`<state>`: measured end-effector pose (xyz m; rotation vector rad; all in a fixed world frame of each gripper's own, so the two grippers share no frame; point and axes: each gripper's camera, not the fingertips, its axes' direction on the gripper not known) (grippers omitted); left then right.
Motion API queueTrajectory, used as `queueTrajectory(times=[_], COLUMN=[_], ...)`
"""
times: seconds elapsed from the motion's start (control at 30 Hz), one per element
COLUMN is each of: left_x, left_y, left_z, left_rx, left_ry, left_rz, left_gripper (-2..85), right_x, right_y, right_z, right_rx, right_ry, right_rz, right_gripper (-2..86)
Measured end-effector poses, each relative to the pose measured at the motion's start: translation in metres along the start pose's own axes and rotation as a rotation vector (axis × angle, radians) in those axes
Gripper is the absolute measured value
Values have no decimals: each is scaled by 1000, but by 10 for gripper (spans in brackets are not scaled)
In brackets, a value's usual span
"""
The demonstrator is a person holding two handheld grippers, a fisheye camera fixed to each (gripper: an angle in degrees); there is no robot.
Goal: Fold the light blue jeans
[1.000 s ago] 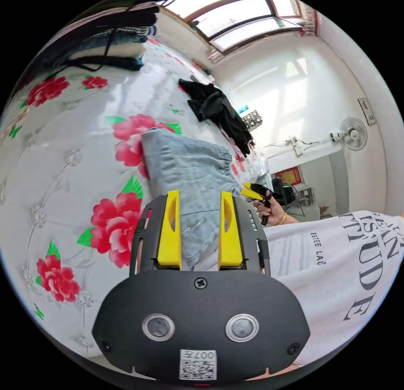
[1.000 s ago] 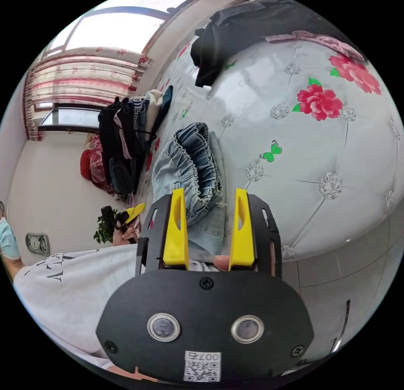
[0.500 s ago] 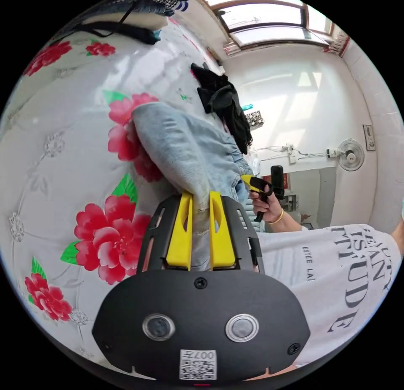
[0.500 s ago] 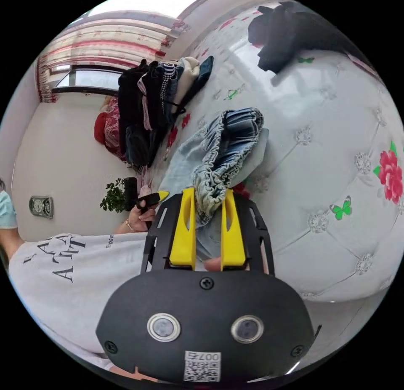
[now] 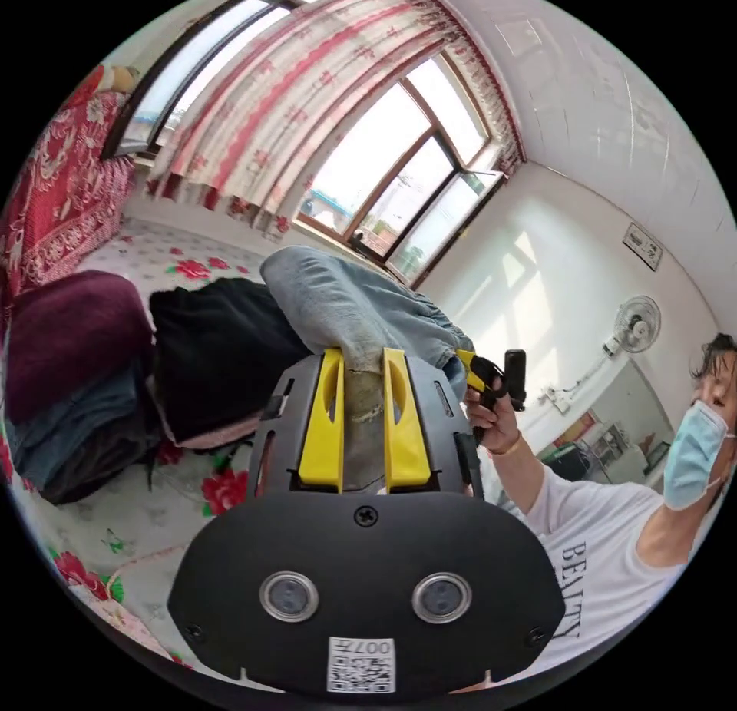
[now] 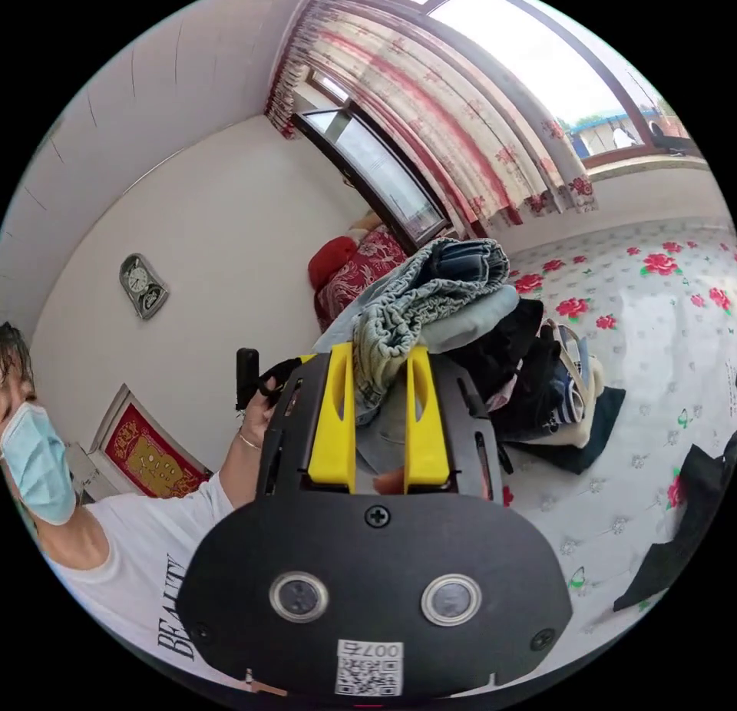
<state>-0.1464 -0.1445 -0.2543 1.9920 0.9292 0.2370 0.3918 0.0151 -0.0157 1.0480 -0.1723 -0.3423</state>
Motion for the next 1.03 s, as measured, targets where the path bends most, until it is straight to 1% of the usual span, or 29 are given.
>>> queueTrajectory(times=[0.03, 0.1, 0.17, 0.23, 0.27, 0.3, 0.37, 0.4, 0.43, 0.47, 0.5, 0.57, 0.6, 0.67, 0.77, 0.83, 0.9, 0.93, 1.0, 1.03], left_x=[-4, -37, -70, -96, -107, -112, -117, -120, -120, -120, -118, -112, -108, -100, -80, -70, -64, -65, -66, -64], left_y=[-8, -21, -12, 7, 19, 28, 32, 29, 27, 24, 23, 27, 33, 48, 93, 130, 188, 204, 260, 273], left_z=[2, 27, 53, 73, 79, 78, 77, 80, 81, 82, 82, 78, 74, 64, 44, 35, 36, 40, 66, 72], left_rx=[5, -38, -123, -164, -141, -77, -20, -23, -27, -23, -10, 11, 27, 42, 36, -4, -128, -178, -451, -502], left_ry=[-74, -326, -402, -380, -364, -362, -352, -340, -336, -332, -336, -356, -367, -379, -479, -580, -670, -675, -626, -603], left_rz=[10, -17, -67, -88, -97, -84, -80, -87, -90, -92, -91, -87, -85, -83, -62, -63, -115, -130, -233, -257], left_gripper=[76, 83, 82, 79, 77, 75, 72, 71, 70, 69, 69, 68, 68, 67, 71, 69, 63, 61, 58, 57], right_x=[4, 16, 29, 38, 47, 51, 79, 88, 109, 134, 147, 196, 206, 234, 258, 274, 294, 310, 333, 350], right_y=[-21, -38, -27, 1, 24, 36, 83, 94, 116, 135, 145, 178, 184, 197, 191, 182, 172, 166, 157, 152], right_z=[28, 73, 120, 139, 142, 141, 124, 117, 101, 85, 75, 27, 13, -44, -109, -142, -166, -177, -189, -194], right_rx=[19, 8, -59, -106, -136, -149, -184, -188, -205, -241, -262, -289, -283, -230, -129, -82, -68, -69, -73, -87], right_ry=[17, 82, 196, 248, 251, 252, 340, 377, 456, 546, 590, 743, 780, 917, 1068, 1165, 1217, 1228, 1242, 1255], right_rz=[36, 67, 24, -5, -23, -31, -20, -8, 23, 79, 115, 258, 290, 378, 431, 446, 468, 483, 509, 531], right_gripper=[83, 85, 87, 90, 94, 96, 102, 103, 104, 105, 106, 108, 109, 112, 119, 124, 128, 127, 122, 114])
